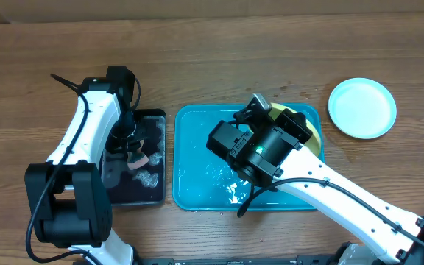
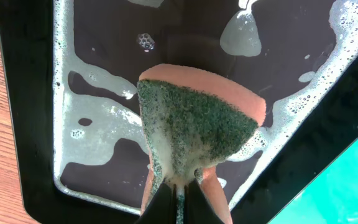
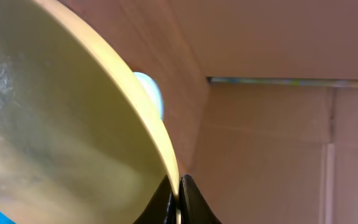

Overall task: Clean dirty plates on tray and stack at the side
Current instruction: 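Lift and tilt the yellow plate upward with the right gripper, then carry the yellow plate right onto the white plate stack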

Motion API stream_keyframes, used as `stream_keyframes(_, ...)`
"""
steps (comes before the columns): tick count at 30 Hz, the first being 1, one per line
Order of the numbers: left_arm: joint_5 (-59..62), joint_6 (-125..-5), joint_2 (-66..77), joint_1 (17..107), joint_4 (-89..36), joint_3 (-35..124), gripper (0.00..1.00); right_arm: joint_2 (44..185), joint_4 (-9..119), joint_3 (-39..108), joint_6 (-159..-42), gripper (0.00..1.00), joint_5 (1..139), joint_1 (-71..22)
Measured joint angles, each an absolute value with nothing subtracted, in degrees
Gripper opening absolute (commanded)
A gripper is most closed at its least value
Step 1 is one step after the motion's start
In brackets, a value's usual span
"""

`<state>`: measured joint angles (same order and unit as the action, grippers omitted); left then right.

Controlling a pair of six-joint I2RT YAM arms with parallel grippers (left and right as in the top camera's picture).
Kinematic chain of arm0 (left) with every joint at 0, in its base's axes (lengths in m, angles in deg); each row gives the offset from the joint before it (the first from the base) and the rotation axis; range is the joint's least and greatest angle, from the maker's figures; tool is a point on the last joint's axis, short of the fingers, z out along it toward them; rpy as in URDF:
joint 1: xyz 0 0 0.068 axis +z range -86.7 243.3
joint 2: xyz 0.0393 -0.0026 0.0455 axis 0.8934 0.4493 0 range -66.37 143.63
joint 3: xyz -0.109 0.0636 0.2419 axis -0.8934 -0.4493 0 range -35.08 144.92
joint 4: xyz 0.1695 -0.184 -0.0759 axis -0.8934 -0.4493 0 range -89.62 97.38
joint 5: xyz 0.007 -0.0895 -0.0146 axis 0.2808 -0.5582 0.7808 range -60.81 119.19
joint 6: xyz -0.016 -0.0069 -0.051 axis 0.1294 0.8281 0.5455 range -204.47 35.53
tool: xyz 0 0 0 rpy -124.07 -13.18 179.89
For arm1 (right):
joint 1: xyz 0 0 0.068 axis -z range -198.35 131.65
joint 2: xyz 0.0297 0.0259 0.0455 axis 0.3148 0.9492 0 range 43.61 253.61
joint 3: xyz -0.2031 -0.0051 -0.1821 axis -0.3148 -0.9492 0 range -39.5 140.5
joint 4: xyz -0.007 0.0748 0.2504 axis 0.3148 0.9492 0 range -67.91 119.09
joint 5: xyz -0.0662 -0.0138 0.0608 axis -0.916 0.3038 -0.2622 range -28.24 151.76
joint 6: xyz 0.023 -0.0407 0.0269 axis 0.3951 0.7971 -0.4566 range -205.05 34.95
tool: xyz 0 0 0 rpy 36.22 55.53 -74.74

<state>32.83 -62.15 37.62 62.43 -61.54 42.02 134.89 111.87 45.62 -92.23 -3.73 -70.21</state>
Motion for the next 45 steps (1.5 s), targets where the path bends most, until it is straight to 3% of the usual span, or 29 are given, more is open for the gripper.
stream_keyframes(8,32.8,-62.1,37.6,62.4,-61.6,42.0,0.04,134.9,112.2,45.6,-91.9,0.04,-11.1,-70.2)
stream_keyframes(21,32.8,-62.2,37.6,62.4,-61.6,42.0,0.04,134.9,110.1,45.6,-91.7,0.04,-12.2,-70.2)
stream_keyframes(28,32.8,-62.2,37.6,62.4,-61.5,42.0,0.04,134.9,96.8,45.6,-91.4,0.04,12.2,-70.2)
stream_keyframes(39,32.6,-62.4,37.6,62.4,-61.7,42.0,0.04,134.9,103.9,45.4,-98.1,0.04,-0.7,-65.8)
stream_keyframes(45,32.6,-62.4,37.6,62.4,-61.6,42.0,0.04,134.9,103.2,45.4,-96.5,0.04,-0.6,-65.2)
